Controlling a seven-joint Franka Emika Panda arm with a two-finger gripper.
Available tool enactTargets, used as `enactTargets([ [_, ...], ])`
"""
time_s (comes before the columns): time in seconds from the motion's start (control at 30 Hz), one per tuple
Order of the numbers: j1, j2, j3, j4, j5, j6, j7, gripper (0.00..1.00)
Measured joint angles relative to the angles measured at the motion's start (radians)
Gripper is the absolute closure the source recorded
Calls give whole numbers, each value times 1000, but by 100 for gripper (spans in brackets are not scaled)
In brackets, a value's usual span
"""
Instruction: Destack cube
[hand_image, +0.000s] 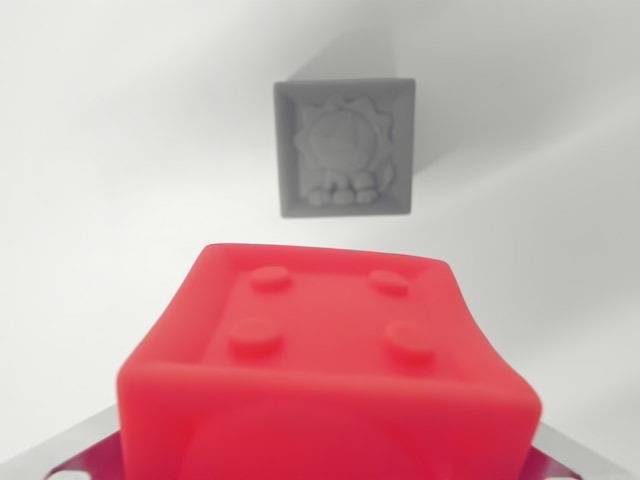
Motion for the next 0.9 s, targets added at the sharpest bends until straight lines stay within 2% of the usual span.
enactTargets([
  [0.9,63,12,0,-92,0,103,100,100],
])
